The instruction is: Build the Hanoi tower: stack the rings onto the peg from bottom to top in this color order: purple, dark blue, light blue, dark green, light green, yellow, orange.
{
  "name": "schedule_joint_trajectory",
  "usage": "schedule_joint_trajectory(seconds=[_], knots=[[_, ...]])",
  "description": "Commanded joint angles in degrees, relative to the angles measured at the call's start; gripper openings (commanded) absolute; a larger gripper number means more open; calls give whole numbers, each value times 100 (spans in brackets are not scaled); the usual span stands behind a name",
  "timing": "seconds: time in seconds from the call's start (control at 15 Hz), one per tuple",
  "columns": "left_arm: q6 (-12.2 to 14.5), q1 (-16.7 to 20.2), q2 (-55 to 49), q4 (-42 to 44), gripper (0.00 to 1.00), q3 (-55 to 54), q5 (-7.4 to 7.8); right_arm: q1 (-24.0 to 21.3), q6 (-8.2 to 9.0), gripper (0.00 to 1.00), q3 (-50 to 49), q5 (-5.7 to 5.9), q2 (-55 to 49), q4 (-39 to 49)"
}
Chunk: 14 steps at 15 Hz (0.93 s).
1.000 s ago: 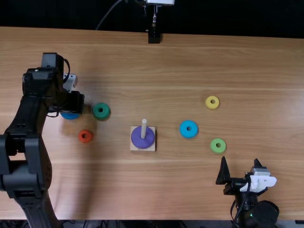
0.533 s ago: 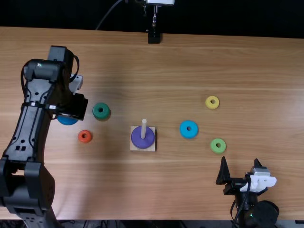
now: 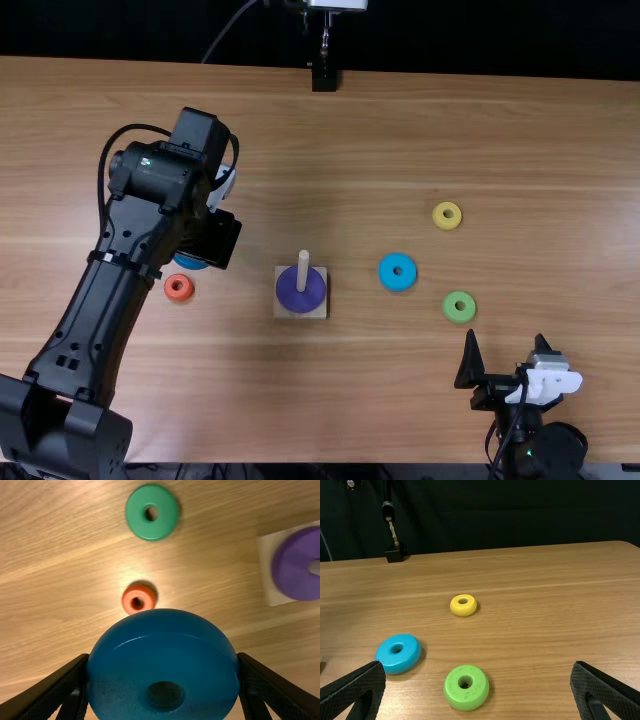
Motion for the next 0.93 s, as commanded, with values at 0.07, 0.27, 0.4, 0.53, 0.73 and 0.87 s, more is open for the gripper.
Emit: schedule_joint_trajectory(seconds=[0.07, 0.27, 0.4, 0.53, 0.73, 0.87], knots=[[-470, -294, -246, -17, 0, 388, 8, 8, -2, 100, -355, 0, -73, -437], [-787, -549, -220, 36, 0, 634, 472, 8, -2, 100, -346, 0, -73, -437], [-797, -637, -202, 46, 0, 749, 662, 8, -2, 100, -346, 0, -73, -437], [-818, -795, -202, 78, 0, 757, 683, 8, -2, 100, -355, 0, -73, -437], [-1272, -1032, -167, 184, 0, 766, 683, 8, -2, 100, -355, 0, -73, -437], [-1272, -1164, -149, 300, 0, 836, 683, 8, -2, 100, -346, 0, -73, -437]])
